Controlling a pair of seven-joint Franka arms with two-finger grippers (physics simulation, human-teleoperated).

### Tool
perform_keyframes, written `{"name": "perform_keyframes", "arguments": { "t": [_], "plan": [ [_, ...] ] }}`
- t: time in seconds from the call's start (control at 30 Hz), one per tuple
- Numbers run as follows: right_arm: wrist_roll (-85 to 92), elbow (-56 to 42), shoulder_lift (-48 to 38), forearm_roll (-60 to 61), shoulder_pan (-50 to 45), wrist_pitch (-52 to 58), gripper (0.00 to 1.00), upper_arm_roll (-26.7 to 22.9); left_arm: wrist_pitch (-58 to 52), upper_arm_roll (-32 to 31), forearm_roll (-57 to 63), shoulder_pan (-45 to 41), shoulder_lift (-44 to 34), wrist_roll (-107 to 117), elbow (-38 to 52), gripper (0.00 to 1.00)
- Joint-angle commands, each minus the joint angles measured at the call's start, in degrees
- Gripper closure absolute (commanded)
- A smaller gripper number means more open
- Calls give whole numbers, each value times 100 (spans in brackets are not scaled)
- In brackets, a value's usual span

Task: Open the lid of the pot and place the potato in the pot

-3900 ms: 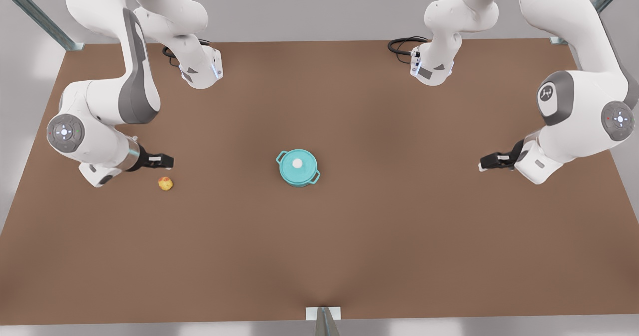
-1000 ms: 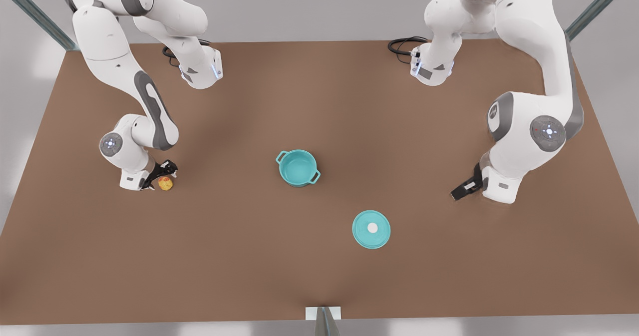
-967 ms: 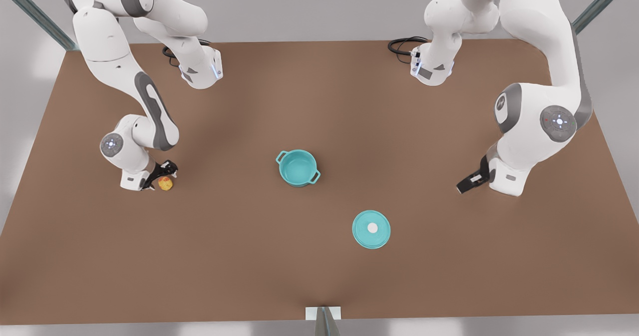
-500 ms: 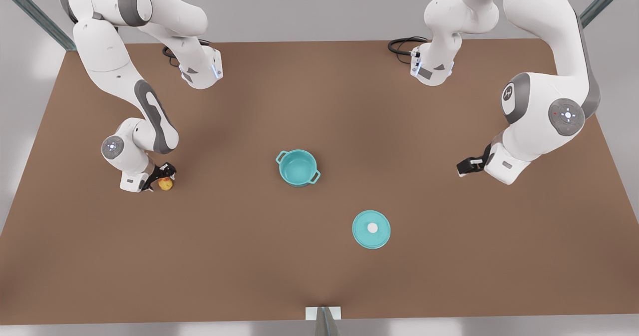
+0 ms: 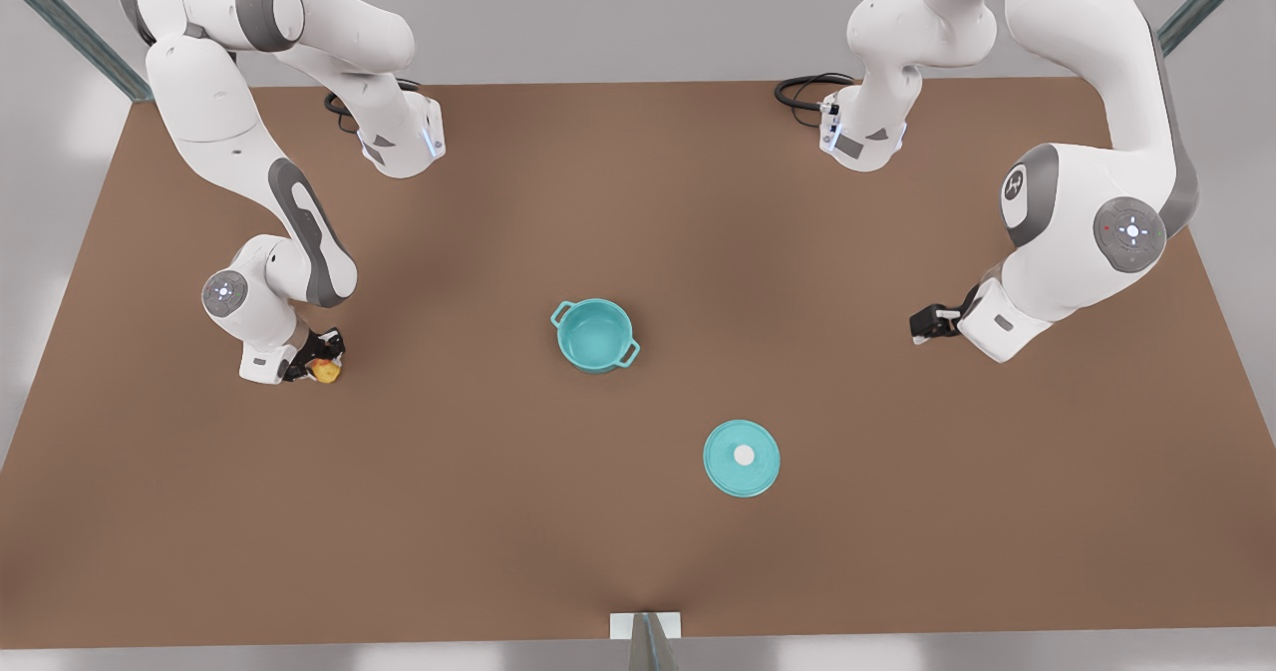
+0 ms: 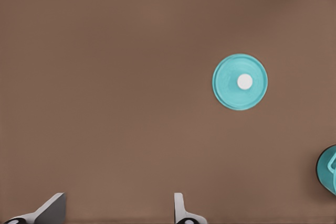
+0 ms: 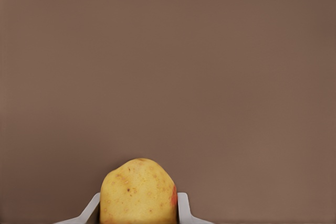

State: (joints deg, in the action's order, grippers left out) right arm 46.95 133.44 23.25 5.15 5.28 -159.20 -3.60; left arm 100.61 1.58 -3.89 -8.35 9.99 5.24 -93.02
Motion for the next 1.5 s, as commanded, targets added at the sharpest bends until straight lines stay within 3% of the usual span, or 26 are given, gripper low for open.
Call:
{"name": "perform_keyframes", "arguments": {
  "t": [0.0, 0.33, 0.53, 0.77, 1.13, 1.47],
  "plan": [
    [104, -2, -13, -5, 0, 29, 47, 0, -51, 0, 2, 0, 3, -629, 3, 0],
    [69, -327, -997, -5, -114, 1242, 49, 299, -68, 0, 2, 0, -15, -629, 12, 0],
    [-98, -863, -1323, 21, -817, 2103, 49, 316, -86, 0, 2, 9, -6, -647, 82, 0],
    [-590, -995, -1490, 30, -1661, 2297, 49, 334, -86, 0, 11, 0, -6, -647, 82, 0],
    [-1996, -1408, -1411, 21, -3304, 2552, 50, 334, -94, 0, 11, 0, -6, -629, 82, 0],
    [-3324, -2673, -479, 21, -4412, 2666, 51, 325, -94, 0, 11, 0, -15, -638, 82, 0]
  ]
}}
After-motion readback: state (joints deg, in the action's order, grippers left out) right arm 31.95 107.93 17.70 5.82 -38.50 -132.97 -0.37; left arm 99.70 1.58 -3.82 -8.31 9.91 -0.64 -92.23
